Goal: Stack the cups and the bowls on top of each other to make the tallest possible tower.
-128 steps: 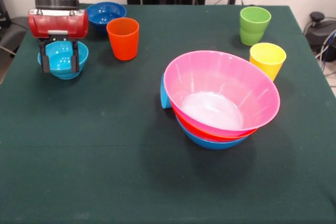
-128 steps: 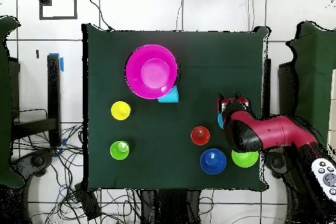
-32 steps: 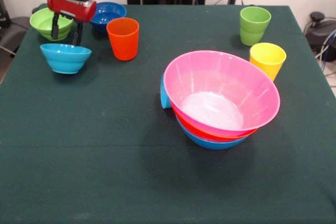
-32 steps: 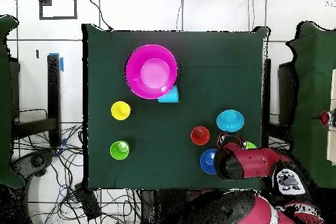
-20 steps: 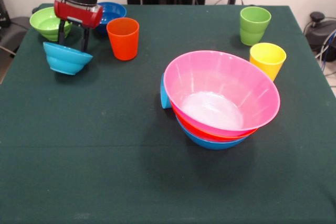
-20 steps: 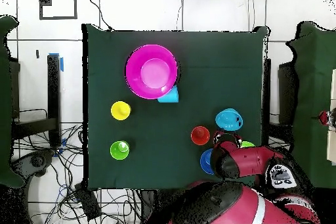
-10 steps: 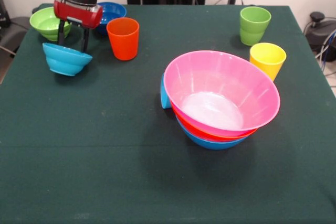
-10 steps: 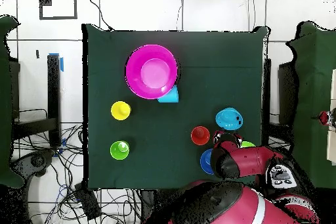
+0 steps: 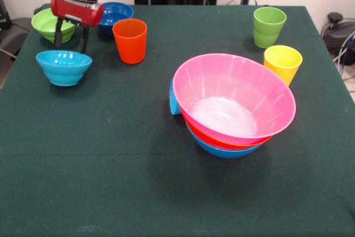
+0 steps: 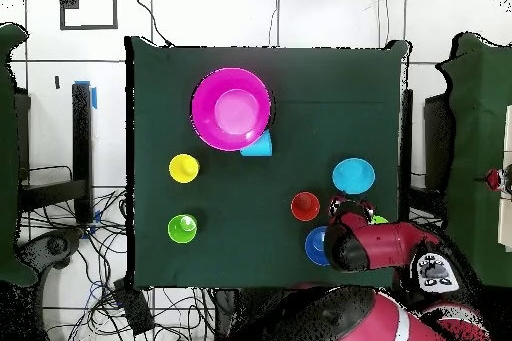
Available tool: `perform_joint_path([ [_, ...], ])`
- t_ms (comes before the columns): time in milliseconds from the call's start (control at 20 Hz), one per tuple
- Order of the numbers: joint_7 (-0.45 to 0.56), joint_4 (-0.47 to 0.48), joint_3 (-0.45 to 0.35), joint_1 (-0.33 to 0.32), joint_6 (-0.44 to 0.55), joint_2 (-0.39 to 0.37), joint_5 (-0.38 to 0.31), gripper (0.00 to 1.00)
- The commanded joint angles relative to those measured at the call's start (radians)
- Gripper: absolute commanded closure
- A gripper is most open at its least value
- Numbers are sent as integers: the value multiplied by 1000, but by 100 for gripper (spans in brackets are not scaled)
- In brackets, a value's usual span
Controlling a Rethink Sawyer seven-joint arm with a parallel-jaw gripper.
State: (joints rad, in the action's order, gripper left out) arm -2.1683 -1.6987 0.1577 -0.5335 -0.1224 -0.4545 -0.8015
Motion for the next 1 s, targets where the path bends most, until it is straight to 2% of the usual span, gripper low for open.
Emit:
perform_joint_path([
  [50,-23,6,-132,-12,19,-37,-37,0],
  [200,-33,-3,-154,-36,6,-41,-39,0],
  [550,-34,-8,-164,-41,22,-41,-26,0],
  [650,-26,-6,-184,-53,14,-38,-42,0],
  [800,-40,28,-115,-4,-75,-2,-31,0],
  [1000,-28,63,-69,24,-156,34,-21,0],
])
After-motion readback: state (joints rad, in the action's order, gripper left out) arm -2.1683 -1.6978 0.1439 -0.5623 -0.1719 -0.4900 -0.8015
